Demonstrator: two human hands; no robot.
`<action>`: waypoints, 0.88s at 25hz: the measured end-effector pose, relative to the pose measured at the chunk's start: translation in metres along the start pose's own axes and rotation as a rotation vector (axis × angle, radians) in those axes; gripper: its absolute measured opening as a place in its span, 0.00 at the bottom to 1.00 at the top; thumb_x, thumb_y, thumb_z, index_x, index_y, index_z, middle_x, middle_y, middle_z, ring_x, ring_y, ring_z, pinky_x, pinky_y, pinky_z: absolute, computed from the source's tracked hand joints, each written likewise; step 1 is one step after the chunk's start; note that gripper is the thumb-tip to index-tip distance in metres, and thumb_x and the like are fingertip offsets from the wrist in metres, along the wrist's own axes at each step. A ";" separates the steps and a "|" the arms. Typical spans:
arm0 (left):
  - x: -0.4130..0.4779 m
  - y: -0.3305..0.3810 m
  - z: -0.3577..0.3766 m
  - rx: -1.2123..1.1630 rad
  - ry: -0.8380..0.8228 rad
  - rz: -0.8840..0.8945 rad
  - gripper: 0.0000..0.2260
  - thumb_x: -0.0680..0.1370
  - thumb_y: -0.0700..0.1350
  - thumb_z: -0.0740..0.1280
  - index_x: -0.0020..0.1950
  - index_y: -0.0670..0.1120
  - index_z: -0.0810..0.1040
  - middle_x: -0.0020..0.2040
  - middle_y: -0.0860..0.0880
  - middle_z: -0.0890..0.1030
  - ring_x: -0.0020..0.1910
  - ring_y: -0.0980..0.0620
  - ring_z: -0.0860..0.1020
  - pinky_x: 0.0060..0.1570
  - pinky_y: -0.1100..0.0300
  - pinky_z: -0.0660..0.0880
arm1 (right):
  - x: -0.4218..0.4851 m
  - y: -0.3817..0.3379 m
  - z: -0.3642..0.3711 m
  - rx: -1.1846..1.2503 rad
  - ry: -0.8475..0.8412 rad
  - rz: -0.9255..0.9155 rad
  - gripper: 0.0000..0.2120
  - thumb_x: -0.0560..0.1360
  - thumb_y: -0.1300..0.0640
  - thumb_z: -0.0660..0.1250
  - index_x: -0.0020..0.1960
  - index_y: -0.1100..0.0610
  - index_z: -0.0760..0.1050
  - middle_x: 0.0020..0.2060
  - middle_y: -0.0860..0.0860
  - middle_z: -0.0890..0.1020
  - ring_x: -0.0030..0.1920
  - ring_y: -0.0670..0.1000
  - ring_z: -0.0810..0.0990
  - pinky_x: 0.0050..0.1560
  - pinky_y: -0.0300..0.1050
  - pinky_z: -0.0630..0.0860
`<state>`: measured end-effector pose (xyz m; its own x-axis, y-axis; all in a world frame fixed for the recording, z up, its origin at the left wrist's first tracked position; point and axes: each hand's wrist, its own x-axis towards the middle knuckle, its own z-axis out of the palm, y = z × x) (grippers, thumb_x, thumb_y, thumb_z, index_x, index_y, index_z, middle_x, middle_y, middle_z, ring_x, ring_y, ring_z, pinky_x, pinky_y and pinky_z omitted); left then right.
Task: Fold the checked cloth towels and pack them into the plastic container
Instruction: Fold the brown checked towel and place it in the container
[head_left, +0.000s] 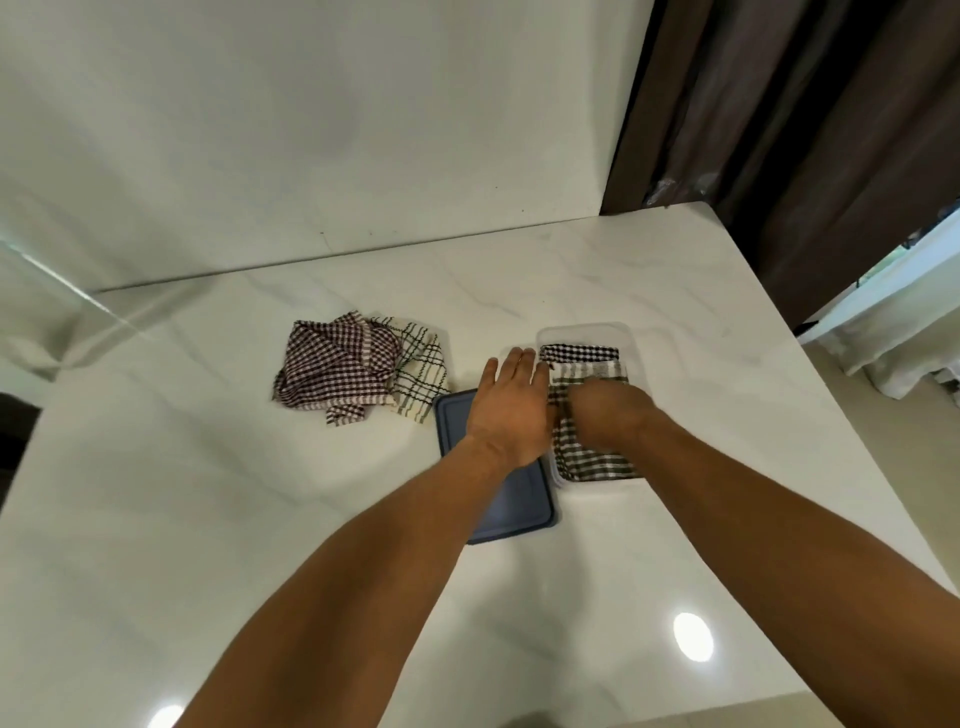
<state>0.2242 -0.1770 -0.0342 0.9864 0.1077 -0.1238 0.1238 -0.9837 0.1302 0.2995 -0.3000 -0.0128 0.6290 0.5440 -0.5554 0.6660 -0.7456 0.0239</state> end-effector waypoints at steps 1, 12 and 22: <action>-0.004 -0.009 -0.002 -0.026 0.034 -0.029 0.29 0.81 0.54 0.57 0.79 0.42 0.57 0.79 0.41 0.57 0.79 0.43 0.52 0.77 0.45 0.47 | -0.002 -0.003 -0.010 0.004 0.076 0.013 0.16 0.77 0.56 0.65 0.64 0.59 0.74 0.61 0.57 0.78 0.60 0.58 0.78 0.58 0.52 0.77; -0.084 -0.193 0.007 -0.051 0.029 -0.486 0.25 0.77 0.54 0.64 0.70 0.43 0.67 0.72 0.40 0.65 0.73 0.40 0.61 0.73 0.45 0.60 | 0.085 -0.178 -0.036 0.460 0.161 -0.289 0.19 0.76 0.56 0.65 0.67 0.54 0.76 0.65 0.58 0.76 0.65 0.59 0.74 0.67 0.51 0.71; -0.118 -0.292 0.015 -0.155 0.058 -0.479 0.22 0.76 0.49 0.67 0.68 0.44 0.70 0.70 0.44 0.70 0.70 0.44 0.66 0.68 0.49 0.66 | 0.168 -0.263 -0.062 0.769 0.084 -0.081 0.20 0.77 0.64 0.60 0.68 0.58 0.76 0.64 0.55 0.79 0.63 0.57 0.78 0.60 0.40 0.73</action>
<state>0.0701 0.0955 -0.0724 0.8185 0.5542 -0.1512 0.5745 -0.7891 0.2175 0.2547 0.0113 -0.0608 0.6391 0.6125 -0.4653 0.2648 -0.7431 -0.6145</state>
